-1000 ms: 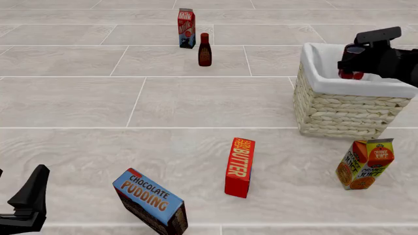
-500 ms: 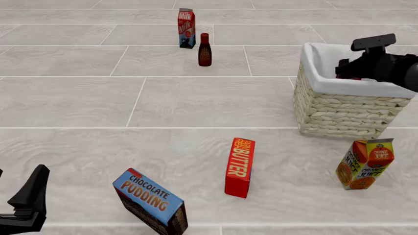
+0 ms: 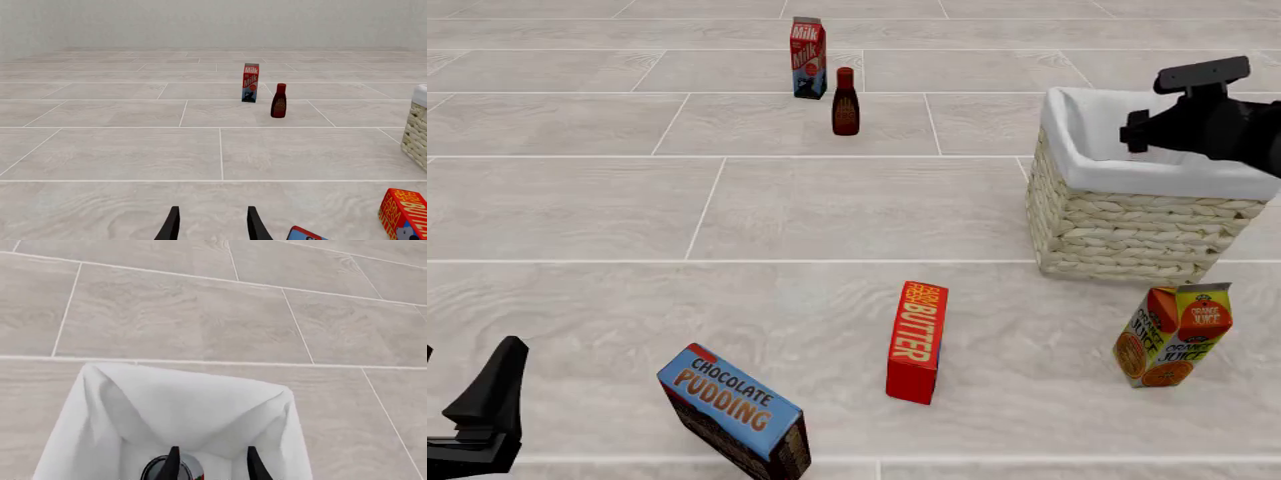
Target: Pick the tomato sauce and place it in the basket.
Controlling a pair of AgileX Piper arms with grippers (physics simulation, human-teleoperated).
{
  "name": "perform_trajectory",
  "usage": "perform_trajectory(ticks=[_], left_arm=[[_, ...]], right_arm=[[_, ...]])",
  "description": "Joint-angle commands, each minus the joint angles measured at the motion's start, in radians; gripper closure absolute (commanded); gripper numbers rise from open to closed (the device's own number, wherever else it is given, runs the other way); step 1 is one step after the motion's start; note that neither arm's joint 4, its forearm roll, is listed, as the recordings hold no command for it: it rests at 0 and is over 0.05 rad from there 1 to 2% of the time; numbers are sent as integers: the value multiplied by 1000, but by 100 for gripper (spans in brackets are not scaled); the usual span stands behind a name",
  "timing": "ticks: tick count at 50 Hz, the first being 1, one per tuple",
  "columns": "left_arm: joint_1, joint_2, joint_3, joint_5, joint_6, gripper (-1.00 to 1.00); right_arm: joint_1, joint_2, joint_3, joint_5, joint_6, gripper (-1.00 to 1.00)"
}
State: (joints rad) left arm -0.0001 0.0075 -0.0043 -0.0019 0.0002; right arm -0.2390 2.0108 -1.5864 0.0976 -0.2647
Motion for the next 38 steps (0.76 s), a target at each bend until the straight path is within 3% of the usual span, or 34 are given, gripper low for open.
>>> perform_trajectory(ticks=[1,15,38], left_arm=[[0,0,0,0,0,-100],[0,0,0,0,0,-100],[0,0,0,0,0,-100]], right_arm=[[14,-83,51,-10,6,-100],[42,-164,106,-18,4,-100],[76,-300,292,-100,10,-100]])
